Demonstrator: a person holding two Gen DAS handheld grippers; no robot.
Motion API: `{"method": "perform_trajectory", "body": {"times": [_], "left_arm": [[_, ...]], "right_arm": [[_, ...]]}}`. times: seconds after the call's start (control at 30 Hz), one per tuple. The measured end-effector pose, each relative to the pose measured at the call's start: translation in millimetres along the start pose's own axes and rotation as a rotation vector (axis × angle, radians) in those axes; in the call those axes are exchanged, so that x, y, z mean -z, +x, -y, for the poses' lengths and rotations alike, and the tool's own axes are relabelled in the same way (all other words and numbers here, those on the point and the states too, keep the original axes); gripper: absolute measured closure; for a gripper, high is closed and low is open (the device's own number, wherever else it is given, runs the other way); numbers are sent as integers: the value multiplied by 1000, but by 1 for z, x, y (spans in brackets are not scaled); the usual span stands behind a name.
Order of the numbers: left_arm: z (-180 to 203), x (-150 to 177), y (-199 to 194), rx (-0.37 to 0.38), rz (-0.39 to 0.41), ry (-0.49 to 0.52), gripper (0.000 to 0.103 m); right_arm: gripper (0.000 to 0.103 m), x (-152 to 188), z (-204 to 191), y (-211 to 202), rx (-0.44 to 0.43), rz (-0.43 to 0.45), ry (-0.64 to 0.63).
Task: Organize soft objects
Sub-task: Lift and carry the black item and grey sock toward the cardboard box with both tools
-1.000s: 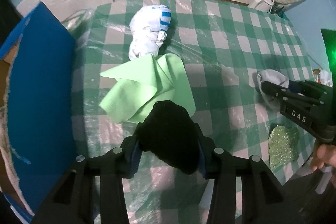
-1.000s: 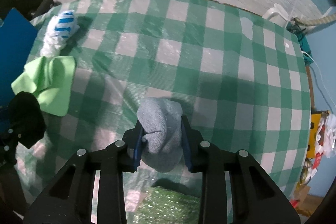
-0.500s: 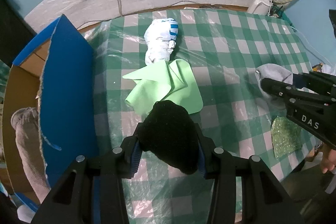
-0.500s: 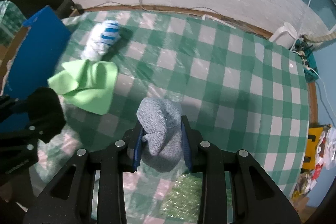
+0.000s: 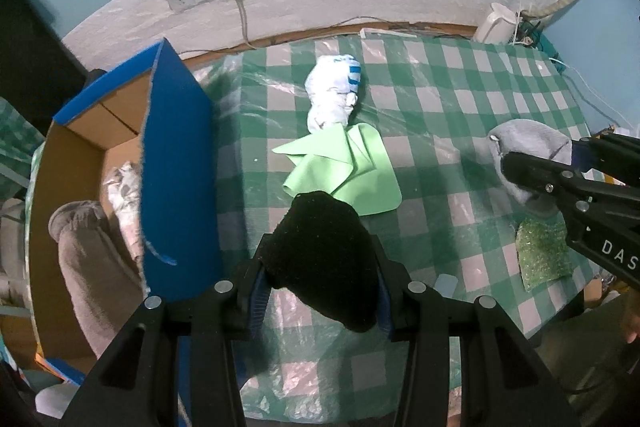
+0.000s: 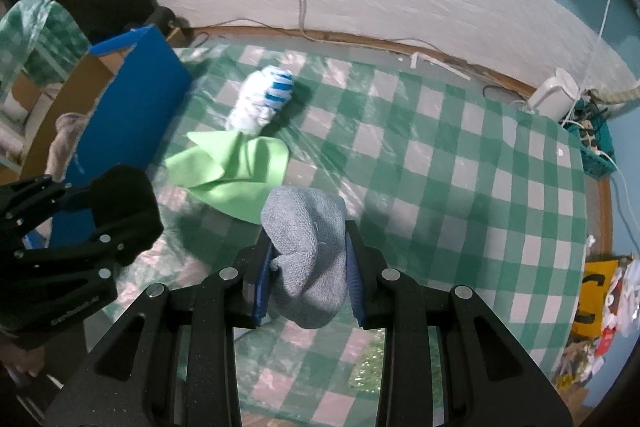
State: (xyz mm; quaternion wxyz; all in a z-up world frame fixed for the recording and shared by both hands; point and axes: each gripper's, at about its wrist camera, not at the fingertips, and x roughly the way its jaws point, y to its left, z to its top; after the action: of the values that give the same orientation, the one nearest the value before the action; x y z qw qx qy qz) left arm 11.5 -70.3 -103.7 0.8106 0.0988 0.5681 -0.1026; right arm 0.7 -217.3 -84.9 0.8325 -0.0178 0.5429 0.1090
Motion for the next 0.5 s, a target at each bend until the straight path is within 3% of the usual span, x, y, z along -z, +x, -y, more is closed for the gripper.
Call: {"method": "perform_trajectory", "body": {"times": [0.5], "left_arm": [[-23, 4, -33, -31, 72, -25, 59]], "right_arm": [[72, -19, -33, -19, -59, 51, -42]]}}
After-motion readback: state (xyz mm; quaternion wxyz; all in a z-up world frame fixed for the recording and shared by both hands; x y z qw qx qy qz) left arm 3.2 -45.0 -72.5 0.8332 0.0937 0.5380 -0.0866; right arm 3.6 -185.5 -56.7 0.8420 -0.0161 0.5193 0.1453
